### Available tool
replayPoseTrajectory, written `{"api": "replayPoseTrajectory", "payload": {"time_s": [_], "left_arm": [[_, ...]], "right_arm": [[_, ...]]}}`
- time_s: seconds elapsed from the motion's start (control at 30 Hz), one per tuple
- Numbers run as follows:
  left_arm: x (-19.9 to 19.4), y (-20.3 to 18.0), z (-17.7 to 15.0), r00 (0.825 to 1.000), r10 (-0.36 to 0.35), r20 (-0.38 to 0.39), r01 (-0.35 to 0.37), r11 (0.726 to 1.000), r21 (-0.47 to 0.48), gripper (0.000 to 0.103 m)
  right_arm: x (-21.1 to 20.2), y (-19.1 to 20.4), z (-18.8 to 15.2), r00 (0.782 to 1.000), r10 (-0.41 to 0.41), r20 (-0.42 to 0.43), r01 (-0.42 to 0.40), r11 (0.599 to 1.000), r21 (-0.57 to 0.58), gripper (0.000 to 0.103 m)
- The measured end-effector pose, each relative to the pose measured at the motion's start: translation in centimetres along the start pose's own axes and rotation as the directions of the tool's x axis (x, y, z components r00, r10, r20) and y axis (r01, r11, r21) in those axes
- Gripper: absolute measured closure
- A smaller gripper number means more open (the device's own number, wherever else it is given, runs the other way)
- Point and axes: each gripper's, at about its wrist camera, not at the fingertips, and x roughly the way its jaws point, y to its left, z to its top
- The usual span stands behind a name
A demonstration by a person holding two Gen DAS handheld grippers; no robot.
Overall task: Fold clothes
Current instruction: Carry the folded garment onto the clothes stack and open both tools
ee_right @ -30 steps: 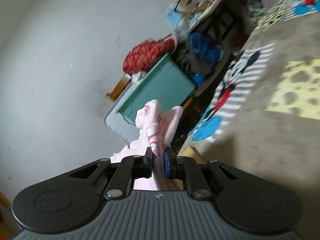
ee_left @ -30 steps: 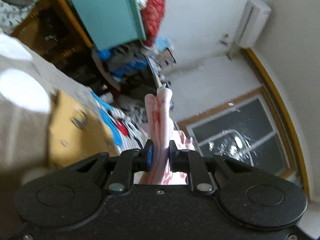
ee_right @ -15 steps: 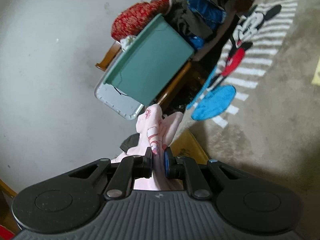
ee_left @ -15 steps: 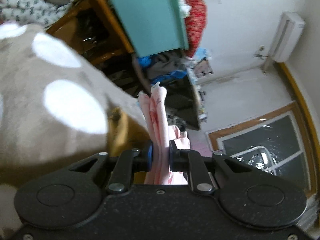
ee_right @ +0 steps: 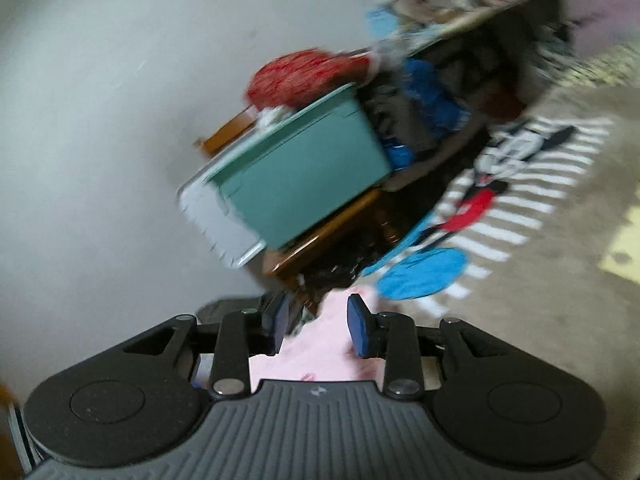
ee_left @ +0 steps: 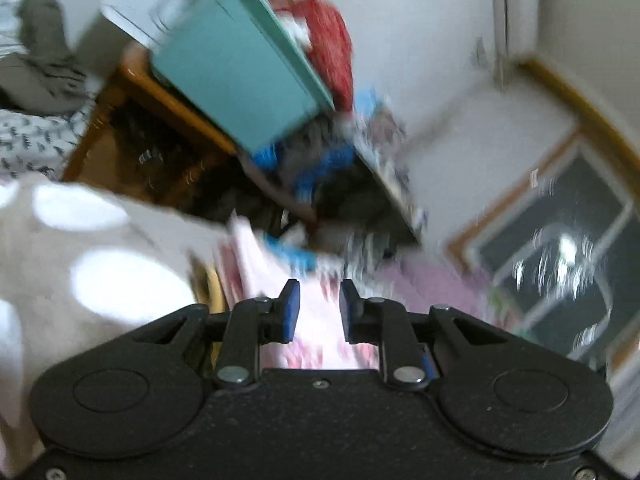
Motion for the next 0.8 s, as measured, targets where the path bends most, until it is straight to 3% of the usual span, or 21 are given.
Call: {"api": "replayPoseTrajectory", "payload": {"time_s": [0.03,0.1,0.23,0.33,0.5,0.67,0.8], "left_arm": [[0.7,-0.4,-0.5,0.998,0.048,-0.039,-0.046,0.998,0.038,0.085],[0.7,-0.7,-1.1,0.997,0.073,-0.039,-0.07,0.995,0.069,0.084],[-0.4,-1.7,-1.0,1.0,0.015,-0.008,-0.014,0.998,0.056,0.034],[-0.8,-2.3,-1.3,1.0,0.018,-0.011,-0.018,1.0,0.017,0.03],[-2.3,-4.4,-2.6,0.985,0.167,0.042,-0.168,0.985,0.031,0.024],[-3.7,-7.0,-4.0,0.95,0.301,0.077,-0.308,0.945,0.108,0.016],[-4.6,-8.7,-5.4,0.914,0.404,0.026,-0.4,0.892,0.212,0.011]], "right_arm": [[0.6,0.4,-0.3,0.999,-0.036,-0.039,0.035,0.999,-0.03,0.07],[1.4,0.9,-1.6,0.988,-0.125,-0.089,0.116,0.988,-0.105,0.071],[-1.8,2.9,-2.2,0.992,-0.113,0.056,0.121,0.98,-0.157,0.07],[-3.9,2.9,-1.9,0.98,-0.188,0.06,0.194,0.976,-0.1,0.068],[-7.2,2.9,-2.3,0.957,-0.291,0.016,0.291,0.953,-0.087,0.045],[-9.9,4.0,-2.7,0.931,-0.365,-0.032,0.361,0.928,-0.088,0.029],[-11.3,5.4,-3.7,0.895,-0.443,-0.053,0.434,0.892,-0.124,0.021]]}}
